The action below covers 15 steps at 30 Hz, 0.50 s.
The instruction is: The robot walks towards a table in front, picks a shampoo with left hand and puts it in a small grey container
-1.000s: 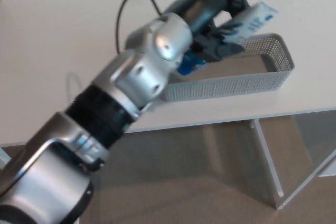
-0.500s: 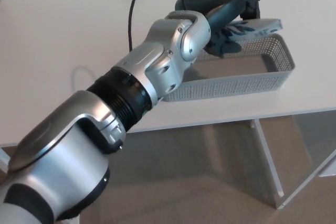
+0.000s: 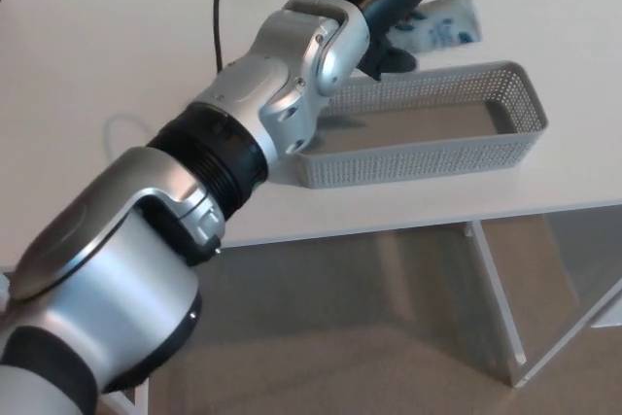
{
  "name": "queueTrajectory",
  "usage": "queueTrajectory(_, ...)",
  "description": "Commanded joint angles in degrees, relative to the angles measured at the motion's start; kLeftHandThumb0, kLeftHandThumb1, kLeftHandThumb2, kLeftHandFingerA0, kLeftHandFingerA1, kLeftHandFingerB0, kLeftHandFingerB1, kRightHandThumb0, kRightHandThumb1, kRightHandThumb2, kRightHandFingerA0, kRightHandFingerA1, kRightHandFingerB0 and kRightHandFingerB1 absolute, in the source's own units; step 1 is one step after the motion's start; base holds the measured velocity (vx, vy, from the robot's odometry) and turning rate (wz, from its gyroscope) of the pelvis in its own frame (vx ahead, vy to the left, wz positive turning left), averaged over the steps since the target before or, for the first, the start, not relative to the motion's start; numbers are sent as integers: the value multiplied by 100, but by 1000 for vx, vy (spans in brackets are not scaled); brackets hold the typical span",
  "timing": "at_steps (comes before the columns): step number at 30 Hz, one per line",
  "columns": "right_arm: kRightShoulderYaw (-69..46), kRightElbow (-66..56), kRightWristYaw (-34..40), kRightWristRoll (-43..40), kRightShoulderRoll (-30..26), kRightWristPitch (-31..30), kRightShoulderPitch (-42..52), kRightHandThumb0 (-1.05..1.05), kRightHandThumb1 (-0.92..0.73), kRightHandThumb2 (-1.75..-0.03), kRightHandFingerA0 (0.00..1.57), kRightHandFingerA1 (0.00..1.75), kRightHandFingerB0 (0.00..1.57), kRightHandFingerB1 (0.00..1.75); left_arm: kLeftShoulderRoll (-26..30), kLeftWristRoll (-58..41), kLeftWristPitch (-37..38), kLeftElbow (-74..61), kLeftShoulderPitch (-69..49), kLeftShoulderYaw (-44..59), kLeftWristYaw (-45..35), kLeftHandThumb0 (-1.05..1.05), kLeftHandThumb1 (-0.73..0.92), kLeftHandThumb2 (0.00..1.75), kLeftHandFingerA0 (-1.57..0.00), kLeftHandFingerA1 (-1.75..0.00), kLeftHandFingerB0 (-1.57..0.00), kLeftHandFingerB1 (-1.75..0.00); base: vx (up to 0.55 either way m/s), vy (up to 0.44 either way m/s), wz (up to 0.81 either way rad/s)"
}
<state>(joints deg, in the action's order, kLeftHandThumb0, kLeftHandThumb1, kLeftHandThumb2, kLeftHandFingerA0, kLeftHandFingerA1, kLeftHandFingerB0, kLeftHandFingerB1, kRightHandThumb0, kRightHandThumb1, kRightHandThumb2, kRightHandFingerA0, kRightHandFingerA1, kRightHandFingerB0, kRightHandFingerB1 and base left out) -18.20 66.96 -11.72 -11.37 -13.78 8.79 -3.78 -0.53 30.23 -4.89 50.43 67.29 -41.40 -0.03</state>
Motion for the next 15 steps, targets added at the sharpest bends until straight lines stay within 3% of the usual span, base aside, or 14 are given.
queueTrajectory(1, 29, -115, 22, 31, 0, -15, -16, -22, -72, -61, 65, 47, 55, 43, -300, -131, -557, 347, 158, 264, -1120, -95, 53, 60, 0, 0, 0, -2, 0, 0, 0)
queueTrajectory(4, 38, -98, 18, 34, -4, -21, -91, -23, -67, -59, 65, 48, 57, 44, -355, -71, -612, 367, 186, 346, -1228, -104, 56, 64, 0, 0, 0, -3, 0, 0, 0)
queueTrajectory(15, 65, -124, 77, 27, 12, -82, -207, -20, -70, -60, 70, 50, 59, 45, -238, 92, -687, 92, 48, 601, -1404, -105, 62, 64, 0, 0, 0, -4, 0, 0, 0)
